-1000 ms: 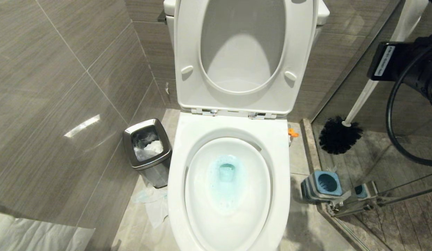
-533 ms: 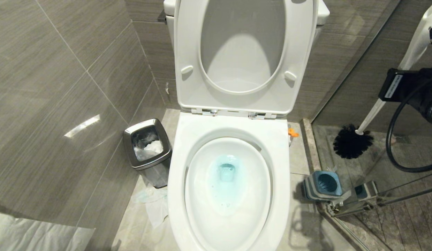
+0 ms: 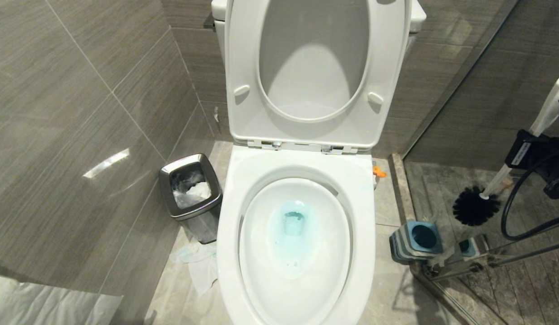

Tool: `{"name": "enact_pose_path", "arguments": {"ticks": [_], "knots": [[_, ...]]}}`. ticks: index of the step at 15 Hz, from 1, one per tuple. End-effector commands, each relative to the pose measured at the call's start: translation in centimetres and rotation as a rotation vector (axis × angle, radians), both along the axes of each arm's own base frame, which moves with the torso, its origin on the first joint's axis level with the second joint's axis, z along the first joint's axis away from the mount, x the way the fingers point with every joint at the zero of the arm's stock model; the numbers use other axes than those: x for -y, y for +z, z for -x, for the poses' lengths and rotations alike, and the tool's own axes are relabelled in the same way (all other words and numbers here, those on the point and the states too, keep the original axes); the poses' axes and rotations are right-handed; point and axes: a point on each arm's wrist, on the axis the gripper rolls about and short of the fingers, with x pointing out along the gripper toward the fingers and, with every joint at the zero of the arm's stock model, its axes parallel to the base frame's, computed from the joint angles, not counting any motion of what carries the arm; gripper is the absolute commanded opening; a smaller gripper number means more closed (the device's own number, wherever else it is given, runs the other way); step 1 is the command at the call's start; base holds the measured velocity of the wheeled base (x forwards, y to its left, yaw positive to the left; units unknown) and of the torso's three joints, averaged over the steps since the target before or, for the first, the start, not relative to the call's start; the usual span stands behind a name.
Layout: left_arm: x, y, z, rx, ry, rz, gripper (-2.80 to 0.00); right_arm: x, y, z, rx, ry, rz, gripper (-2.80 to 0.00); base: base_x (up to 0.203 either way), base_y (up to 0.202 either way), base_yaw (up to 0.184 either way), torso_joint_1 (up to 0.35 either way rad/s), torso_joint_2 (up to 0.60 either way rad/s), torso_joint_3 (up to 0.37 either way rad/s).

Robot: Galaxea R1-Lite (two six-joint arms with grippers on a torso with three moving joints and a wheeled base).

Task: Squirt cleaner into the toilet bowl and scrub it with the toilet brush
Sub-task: Put the toilet brush back

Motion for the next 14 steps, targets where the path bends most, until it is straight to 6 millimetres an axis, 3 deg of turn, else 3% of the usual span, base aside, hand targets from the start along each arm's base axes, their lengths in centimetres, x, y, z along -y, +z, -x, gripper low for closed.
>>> {"name": "enact_pose_path", "arguments": {"ticks": [1, 8, 10, 14], "knots": [[0.0, 0.0, 0.0, -0.001, 0.0, 0.0, -2.8, 0.5, -3.3, -1.1, -0.039, -0.003, -0.035, -2.8, 0.0, 0.0, 0.0, 0.0, 0.0, 0.0], [0.0, 0.0, 0.0, -0.001, 0.0, 0.0, -2.8, 0.8, -8.0, -3.6, 0.007, 0.053, -0.006, -2.8, 0.0, 0.0, 0.0, 0.0, 0.0, 0.0], [0.0, 0.0, 0.0, -0.001, 0.0, 0.0, -2.8, 0.9, -10.0, -3.9, -0.056, 0.047, 0.015, -2.8, 0.0, 0.0, 0.0, 0.0, 0.0, 0.0], [0.0, 0.0, 0.0, -0.001, 0.0, 0.0, -2.8, 1.0, -12.2, -4.4, -0.12, 0.05, -0.011, -2.8, 0.0, 0.0, 0.0, 0.0, 0.0, 0.0]]}}
